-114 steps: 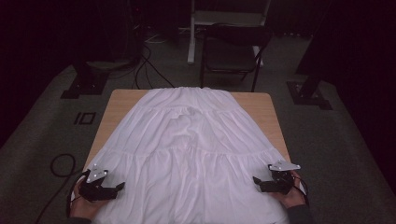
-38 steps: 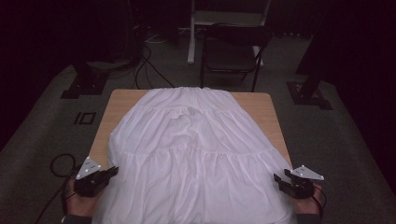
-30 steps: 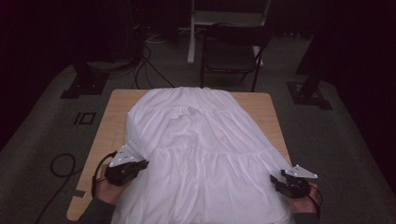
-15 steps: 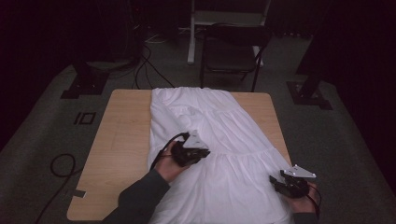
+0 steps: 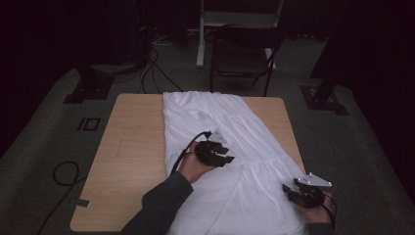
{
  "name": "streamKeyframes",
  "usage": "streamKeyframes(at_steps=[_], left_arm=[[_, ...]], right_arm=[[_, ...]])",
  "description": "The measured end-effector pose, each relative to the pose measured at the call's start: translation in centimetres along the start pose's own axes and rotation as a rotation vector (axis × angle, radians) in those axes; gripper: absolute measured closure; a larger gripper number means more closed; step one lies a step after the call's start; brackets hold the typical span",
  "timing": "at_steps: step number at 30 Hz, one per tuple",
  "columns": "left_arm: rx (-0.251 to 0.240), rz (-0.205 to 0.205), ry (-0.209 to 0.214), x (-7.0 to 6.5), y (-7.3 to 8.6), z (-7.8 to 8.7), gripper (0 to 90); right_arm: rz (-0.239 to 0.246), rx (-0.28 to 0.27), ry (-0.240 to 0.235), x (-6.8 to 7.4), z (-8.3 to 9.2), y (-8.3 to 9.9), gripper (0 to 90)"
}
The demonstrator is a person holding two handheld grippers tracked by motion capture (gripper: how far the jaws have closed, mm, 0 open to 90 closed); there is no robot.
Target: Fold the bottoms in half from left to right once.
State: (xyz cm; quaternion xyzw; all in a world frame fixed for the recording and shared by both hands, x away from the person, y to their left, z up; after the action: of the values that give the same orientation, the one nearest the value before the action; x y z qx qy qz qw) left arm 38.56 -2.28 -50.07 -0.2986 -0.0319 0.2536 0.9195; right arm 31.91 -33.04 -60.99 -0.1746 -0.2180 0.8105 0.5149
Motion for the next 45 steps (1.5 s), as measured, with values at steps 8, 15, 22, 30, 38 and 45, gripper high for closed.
streamKeyframes(at_steps=[8, 15, 22, 30, 38, 45], left_arm=[[0.007, 0.097, -0.056, 2.9, 6.0, 1.9, 52.0], [0.031, 0.141, -0.072, 3.2, 9.5, 1.6, 49.9], [0.045, 0.18, -0.082, 3.2, 12.3, 1.4, 46.7], [0.062, 0.244, -0.059, 3.0, 14.9, 0.8, 43.8], [0.045, 0.21, 0.007, 1.6, 14.9, 0.6, 75.3], [0.02, 0.09, 0.089, -1.6, 11.3, 0.0, 88.8]], right_arm=[[0.002, 0.001, 0.0, 0.1, -0.1, -0.1, 43.5], [-0.007, -0.004, -0.011, 0.1, -0.1, -0.1, 42.9], [-0.009, -0.005, -0.013, 0.1, -0.1, 0.0, 42.8], [-0.009, -0.006, -0.014, 0.1, -0.1, 0.0, 42.7], [-0.011, -0.008, -0.017, 0.1, -0.1, 0.0, 42.5], [-0.011, -0.006, -0.017, 0.1, -0.2, -0.1, 42.3]])
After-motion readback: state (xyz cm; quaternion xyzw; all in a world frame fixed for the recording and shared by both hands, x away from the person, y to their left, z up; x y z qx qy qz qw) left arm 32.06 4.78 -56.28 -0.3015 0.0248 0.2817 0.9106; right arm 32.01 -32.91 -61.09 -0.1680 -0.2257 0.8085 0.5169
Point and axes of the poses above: each handheld gripper's, and its own axes: z roughly backward along the jaws, y roughly out of its underside, x roughly to its left, the point moved 8 cm from there along -z, roughly forward along the jaws, and after that the axes turned 15 degrees about x, right-handed, at the moved point
